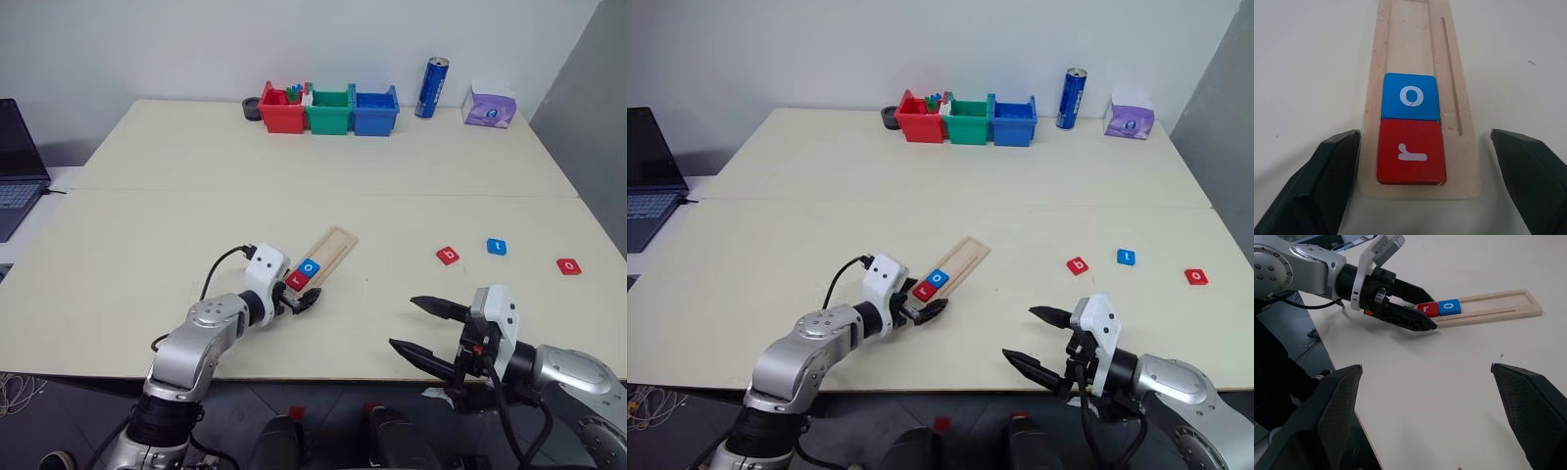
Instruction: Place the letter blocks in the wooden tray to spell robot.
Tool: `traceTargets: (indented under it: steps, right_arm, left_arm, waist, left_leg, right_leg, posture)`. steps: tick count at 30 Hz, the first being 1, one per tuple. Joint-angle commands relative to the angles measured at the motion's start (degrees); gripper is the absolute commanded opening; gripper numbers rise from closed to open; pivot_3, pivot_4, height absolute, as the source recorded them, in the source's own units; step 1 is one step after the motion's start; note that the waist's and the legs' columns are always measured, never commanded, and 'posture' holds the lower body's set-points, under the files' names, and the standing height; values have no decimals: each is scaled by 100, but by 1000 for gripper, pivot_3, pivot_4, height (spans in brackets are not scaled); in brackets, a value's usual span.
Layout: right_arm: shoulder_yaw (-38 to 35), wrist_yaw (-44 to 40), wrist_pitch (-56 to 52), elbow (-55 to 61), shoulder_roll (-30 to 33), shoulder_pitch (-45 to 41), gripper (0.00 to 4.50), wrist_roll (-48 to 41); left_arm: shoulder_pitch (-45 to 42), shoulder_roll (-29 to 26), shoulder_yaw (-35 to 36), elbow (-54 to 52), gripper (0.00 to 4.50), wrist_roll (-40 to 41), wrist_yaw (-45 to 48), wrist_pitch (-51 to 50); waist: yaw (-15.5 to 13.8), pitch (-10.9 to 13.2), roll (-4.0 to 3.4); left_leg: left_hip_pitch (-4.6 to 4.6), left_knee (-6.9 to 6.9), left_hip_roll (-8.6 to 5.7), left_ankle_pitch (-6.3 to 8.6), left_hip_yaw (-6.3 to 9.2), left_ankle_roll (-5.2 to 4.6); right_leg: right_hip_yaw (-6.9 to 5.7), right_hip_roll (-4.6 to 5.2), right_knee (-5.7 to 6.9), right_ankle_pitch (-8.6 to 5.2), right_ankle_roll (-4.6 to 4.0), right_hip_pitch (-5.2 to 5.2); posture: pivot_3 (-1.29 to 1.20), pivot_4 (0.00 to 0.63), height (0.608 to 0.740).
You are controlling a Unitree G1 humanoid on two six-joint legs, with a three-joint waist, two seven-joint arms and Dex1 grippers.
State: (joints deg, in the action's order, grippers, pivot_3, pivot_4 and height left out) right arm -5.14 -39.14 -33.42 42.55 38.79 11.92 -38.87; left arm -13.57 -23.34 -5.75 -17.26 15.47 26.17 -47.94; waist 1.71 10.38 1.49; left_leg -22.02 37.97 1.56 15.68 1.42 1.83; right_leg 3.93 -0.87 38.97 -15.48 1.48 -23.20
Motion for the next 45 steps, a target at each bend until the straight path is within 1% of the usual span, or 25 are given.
traceTargets:
  steps: [1, 6, 7, 8, 10, 15, 26, 37, 42, 44, 45]
  right_arm:
    - [-58, -10, -16, 258, 49, -83, 4474, -145]
    - [-35, 8, -57, 289, 36, -102, 4474, -223]
    - [-26, 0, -68, 297, 40, -100, 4500, -231]
    - [-19, -5, -76, 304, 43, -96, 4500, -233]
    - [-8, -12, -92, 319, 49, -99, 4500, -241]
    - [35, 43, -168, 357, 33, -193, 4500, -272]
    - [82, 89, -176, 334, -6, -286, 4500, -249]
    - [133, 138, -188, 332, -37, -380, 4500, -251]
    - [133, 167, -233, 345, -20, -421, 4500, -293]
    - [138, 186, -255, 358, -15, -437, 4500, -318]
    - [138, 193, -265, 359, -12, -448, 4500, -329]
  left_arm:
    - [-57, 36, -3, -123, 4500, 7, -122, -251]
    - [-115, 24, -62, -118, 4500, -19, -150, -460]
    - [-130, 1, -90, -114, 4119, -36, -138, -477]
    - [-139, -11, -106, -112, 3937, -42, -131, -497]
    - [-151, -25, -120, -113, 3341, -43, -128, -540]
    - [-176, -82, -101, -51, 2116, -34, -107, -513]
    - [-234, -336, -59, 268, 2105, -106, 110, -230]
    - [-144, -386, -185, 371, 2105, -148, 274, 45]
    - [-156, -421, -129, 501, 2105, -76, 375, 85]
    - [-172, -420, -64, 569, 2835, -65, 371, 78]
    - [-182, -429, -59, 595, 3075, -62, 383, 75]
  waist:
    - [0, 0, 0]
    - [0, -1, 0]
    - [0, -1, 0]
    - [0, -1, 0]
    - [-1, -1, 0]
    - [-2, -2, 1]
    - [-1, -2, 0]
    - [-1, -2, 1]
    - [0, -2, 0]
    - [1, -3, 0]
    - [1, -3, 0]
  left_leg:
    - [0, 0, 0, 0, 0, 0]
    - [1, 0, 0, 0, 0, 0]
    - [1, 0, -1, 0, 0, 0]
    - [1, 0, -1, 0, 0, 0]
    - [1, 0, -1, 0, 0, 0]
    - [1, 0, -1, 0, 1, 0]
    - [2, 0, 0, 0, 0, 0]
    - [2, 0, 0, 0, 1, 0]
    - [3, -1, 0, 0, 0, 0]
    - [3, -1, 0, 0, 0, 0]
    - [3, -1, 0, 0, 0, 0]
  right_leg:
    - [0, 0, 0, 0, 0, 0]
    - [0, 0, 0, 0, 0, 1]
    - [0, 0, 0, 0, 0, 1]
    - [0, 0, 0, 0, 0, 1]
    - [0, 0, 0, 0, 0, 1]
    - [0, 1, -1, 0, 0, 1]
    - [-1, 0, 0, 0, 0, 1]
    - [1, 0, -1, 0, 0, 1]
    - [0, -1, -1, 0, 0, 1]
    - [0, -1, -1, 0, 0, 1]
    - [0, -1, -1, 0, 0, 1]
  posture:
    - [0, 150, 740]
    - [0, 150, 740]
    - [0, 150, 740]
    - [0, 150, 740]
    - [0, 150, 740]
    - [0, 150, 740]
    - [0, 150, 740]
    - [0, 150, 740]
    - [0, 150, 740]
    - [0, 150, 740]
    - [0, 150, 740]
